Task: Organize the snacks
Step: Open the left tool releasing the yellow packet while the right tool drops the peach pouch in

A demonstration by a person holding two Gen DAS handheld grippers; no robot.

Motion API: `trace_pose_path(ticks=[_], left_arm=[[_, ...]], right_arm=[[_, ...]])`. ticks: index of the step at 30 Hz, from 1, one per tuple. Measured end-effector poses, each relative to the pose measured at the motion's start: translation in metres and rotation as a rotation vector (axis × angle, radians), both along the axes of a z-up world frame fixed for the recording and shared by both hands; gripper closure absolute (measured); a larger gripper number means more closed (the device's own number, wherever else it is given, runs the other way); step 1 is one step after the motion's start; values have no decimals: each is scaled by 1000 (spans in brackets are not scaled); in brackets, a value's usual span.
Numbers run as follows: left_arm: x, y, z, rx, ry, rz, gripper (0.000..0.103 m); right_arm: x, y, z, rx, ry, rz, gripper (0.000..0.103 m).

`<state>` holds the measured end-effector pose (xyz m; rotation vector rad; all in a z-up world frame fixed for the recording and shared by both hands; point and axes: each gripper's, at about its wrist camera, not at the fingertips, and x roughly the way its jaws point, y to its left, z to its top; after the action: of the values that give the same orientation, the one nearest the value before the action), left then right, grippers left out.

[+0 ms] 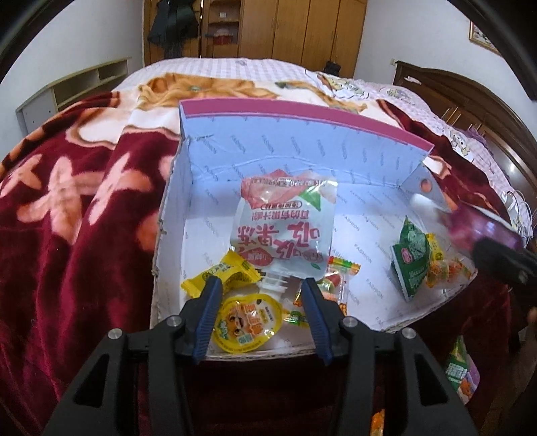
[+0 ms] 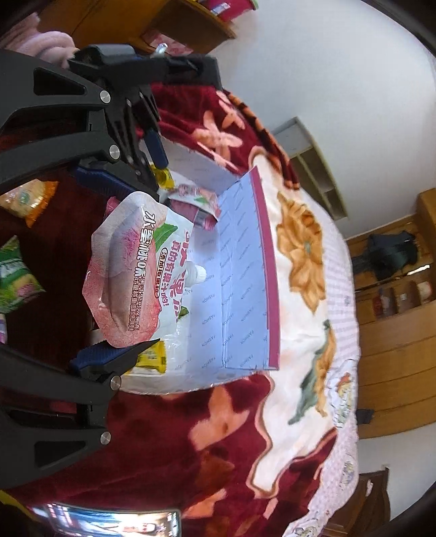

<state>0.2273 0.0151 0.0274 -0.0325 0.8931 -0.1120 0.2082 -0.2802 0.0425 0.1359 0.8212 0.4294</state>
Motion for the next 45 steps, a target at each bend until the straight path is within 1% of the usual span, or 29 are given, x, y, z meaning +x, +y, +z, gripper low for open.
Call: trace_pose_path(ticks=[7,11,14,17,21,26,28,33,36,40,45], left_arm=[[7,-1,1,0,80,-1,50],[10,0,1,-12,110,0,48],[11,-1,1,-9,116,0,47],[12,-3,0,-1,117,0,43],[11,-6,-2,15,109,-12,40],[12,-6,-3,10,108,-10,38],[12,-6,-3,10,108,-9,38],[11,-8,-2,13,104,-3,38],[10,-9,0,9,101,1,38],[5,-11,3,19,93,5,38],[-2,-11,9,4,87,1,38]], right_arm=[[46,10,-11,-84,180,17,29],[64,14,-11,-147,212,6,29],[73,17,-12,-172,244,17,29],[82,20,-18,-216,264,4,29],[94,18,-27,-207,312,-28,29],[97,17,-38,-188,368,-37,28],[96,18,-41,-188,376,-36,28],[93,19,-39,-194,354,-46,28],[91,18,-36,-167,355,-55,28],[84,13,-29,-137,326,-66,25],[73,7,-24,-93,314,-72,23]])
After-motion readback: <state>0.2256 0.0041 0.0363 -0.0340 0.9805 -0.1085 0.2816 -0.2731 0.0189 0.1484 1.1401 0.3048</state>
